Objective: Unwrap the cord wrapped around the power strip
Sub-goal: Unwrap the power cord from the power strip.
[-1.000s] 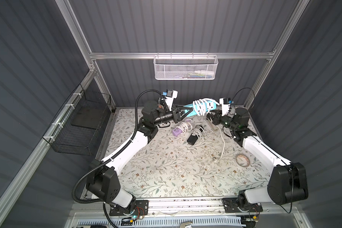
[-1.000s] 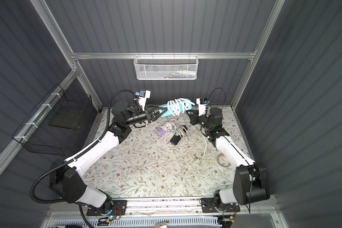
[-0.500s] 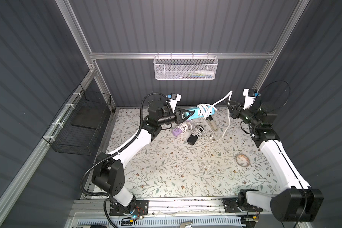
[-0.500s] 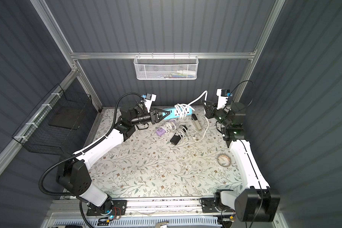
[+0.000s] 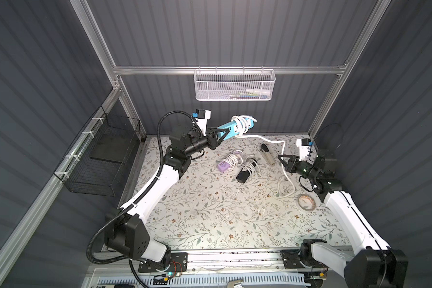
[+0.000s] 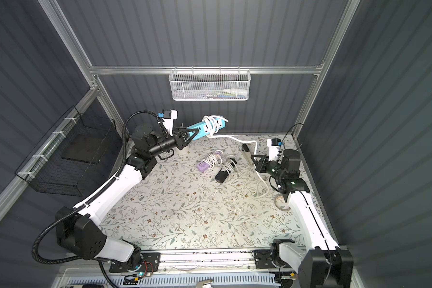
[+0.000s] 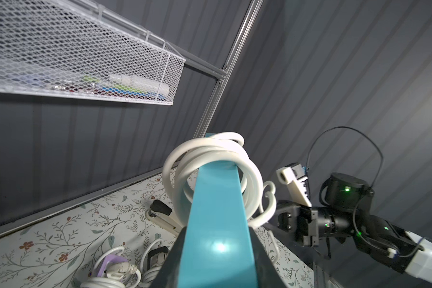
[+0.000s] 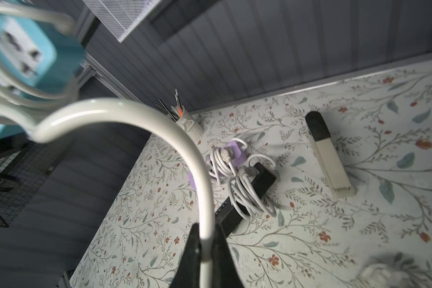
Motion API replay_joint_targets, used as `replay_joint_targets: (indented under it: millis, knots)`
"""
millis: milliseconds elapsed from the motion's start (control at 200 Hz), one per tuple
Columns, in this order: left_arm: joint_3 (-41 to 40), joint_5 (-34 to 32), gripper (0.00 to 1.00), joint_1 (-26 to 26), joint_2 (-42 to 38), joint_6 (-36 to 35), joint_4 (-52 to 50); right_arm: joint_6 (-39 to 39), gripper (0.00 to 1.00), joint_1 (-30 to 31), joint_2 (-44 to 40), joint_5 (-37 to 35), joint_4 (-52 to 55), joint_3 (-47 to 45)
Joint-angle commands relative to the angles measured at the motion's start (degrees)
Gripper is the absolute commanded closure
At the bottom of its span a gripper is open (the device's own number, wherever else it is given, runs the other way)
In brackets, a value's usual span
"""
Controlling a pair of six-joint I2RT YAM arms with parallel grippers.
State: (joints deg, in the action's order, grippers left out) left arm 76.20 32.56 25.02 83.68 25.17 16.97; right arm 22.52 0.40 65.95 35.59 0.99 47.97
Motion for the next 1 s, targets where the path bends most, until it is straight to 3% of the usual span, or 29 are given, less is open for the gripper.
replay_joint_targets:
  millis: [0, 370, 580, 715, 996]
  knots:
    - [1.50, 2.96, 1.00, -0.32, -1.85, 0.94, 6.35, 0.41, 1.00, 2.11, 4.26, -1.42, -0.98, -0.55]
    - [1.88, 16.57, 1.00, 2.08, 4.95, 21.91, 28.38, 1.91, 1.00, 6.01, 22.89, -4.26, -4.25, 10.14]
    - [3.38, 19.88, 1.00, 7.62, 8.15, 17.99, 22.41, 0.86, 1.00, 5.19, 27.50, -4.70, -1.21, 20.64]
    - [2.20, 20.04, 1.00, 7.81, 9.62, 17.44, 21.29, 1.60, 1.00, 2.73, 27.27, -2.78, 0.59, 26.49]
    - [3.20, 17.82, 1.00, 7.69, 13.71, 8.81, 8.98, 2.04, 1.00, -2.87, 20.49, 0.25, 5.49, 32.35]
